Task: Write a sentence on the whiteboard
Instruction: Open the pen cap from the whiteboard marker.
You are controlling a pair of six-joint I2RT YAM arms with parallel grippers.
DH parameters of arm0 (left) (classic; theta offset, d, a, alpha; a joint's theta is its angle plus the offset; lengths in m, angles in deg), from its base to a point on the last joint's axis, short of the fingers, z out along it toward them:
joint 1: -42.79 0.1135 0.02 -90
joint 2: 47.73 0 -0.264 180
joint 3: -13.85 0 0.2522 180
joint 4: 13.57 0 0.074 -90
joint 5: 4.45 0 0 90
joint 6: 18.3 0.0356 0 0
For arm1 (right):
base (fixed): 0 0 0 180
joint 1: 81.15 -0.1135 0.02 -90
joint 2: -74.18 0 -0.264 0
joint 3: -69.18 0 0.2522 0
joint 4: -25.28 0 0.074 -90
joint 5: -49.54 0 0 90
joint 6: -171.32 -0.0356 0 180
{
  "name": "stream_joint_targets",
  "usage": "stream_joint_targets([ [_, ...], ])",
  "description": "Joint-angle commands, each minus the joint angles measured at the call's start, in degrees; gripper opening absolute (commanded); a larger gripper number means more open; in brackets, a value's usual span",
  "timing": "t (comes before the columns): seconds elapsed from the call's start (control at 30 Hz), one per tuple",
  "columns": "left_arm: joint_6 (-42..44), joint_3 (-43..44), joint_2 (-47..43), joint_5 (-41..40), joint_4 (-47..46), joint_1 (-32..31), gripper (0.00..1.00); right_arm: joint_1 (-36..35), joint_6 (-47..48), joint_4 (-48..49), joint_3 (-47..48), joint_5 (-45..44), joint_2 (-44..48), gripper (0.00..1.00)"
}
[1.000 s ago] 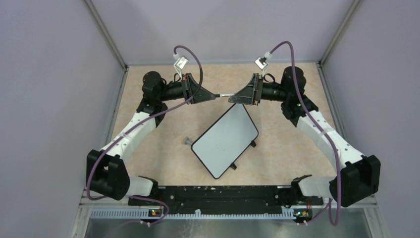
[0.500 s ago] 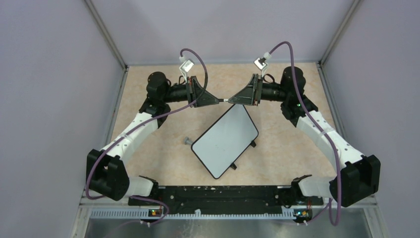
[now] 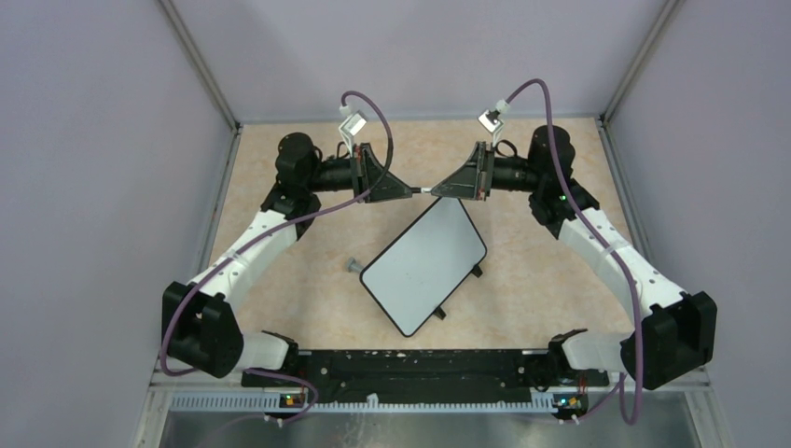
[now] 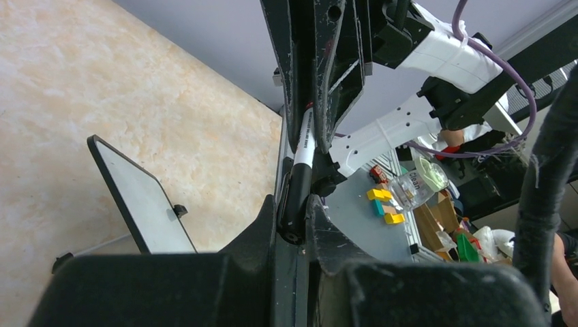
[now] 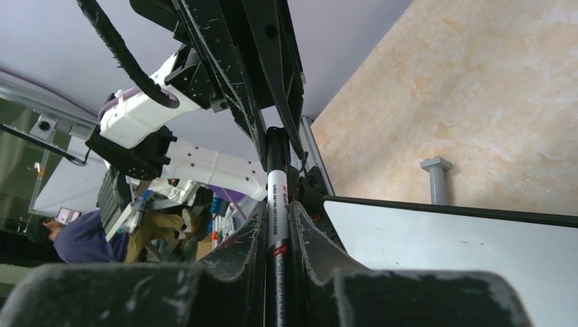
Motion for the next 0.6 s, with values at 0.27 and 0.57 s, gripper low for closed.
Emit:
stream_joint_targets([
  [0.27,3.96,0.52,-1.00,-0.89,2.37,4.09,0.00,1.53,4.12,-2.53,2.59,1.95,1.23,0.00],
  [0.57,2.32,-5.32,-3.51,3.83,-2.20,21.60,0.00,11.78,6.18,-4.39,1.12,5.63,2.96,0.00],
])
